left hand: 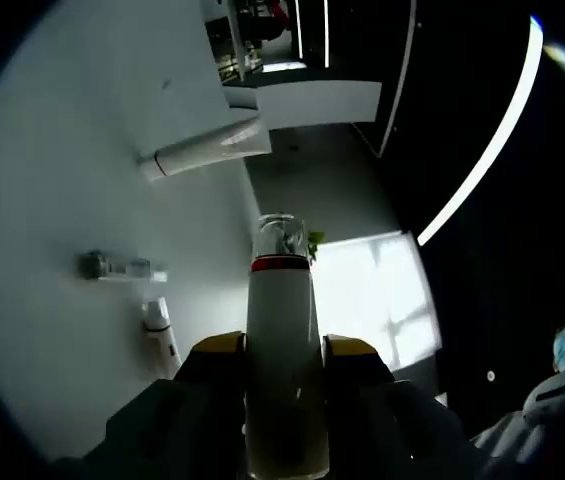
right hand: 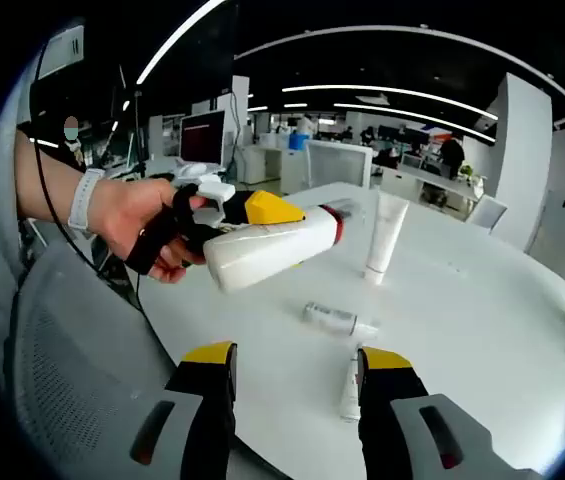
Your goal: Arrange the skincare products in the storage area until every visible bottle or jar stands upright without overlapping.
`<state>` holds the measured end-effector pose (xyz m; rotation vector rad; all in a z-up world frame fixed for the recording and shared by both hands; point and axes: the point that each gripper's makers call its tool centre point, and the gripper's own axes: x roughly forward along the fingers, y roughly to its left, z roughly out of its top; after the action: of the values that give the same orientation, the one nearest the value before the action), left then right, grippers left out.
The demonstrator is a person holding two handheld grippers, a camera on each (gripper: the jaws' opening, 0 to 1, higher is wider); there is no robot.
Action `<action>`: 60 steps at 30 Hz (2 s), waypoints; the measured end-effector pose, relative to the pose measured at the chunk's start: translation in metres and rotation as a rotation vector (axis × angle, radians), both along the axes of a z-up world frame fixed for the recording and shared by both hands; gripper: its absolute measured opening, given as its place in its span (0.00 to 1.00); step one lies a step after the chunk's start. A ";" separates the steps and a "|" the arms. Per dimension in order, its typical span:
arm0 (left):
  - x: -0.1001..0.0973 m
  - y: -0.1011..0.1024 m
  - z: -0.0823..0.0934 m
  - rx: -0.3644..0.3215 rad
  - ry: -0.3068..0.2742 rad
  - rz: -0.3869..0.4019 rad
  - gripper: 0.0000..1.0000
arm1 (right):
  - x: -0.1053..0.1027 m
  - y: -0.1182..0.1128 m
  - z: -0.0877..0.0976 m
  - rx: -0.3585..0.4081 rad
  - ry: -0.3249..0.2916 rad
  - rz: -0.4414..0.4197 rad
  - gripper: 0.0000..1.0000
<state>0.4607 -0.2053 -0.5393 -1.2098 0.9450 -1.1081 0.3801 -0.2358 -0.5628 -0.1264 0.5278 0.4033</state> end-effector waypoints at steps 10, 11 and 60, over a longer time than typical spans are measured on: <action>-0.029 0.007 0.010 -0.055 -0.022 -0.015 0.27 | 0.002 -0.007 0.035 0.490 0.058 -0.095 0.55; -0.033 0.008 0.009 -0.044 -0.039 -0.017 0.27 | 0.003 -0.005 0.039 0.537 0.068 -0.101 0.54; -0.088 -0.020 0.010 0.141 -0.422 -0.230 0.34 | 0.024 0.027 0.061 0.601 0.173 0.005 0.24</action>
<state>0.3731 -0.2249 -0.5290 -0.7237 0.8297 -1.3879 0.4046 -0.2086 -0.5021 0.4899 0.5563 0.5646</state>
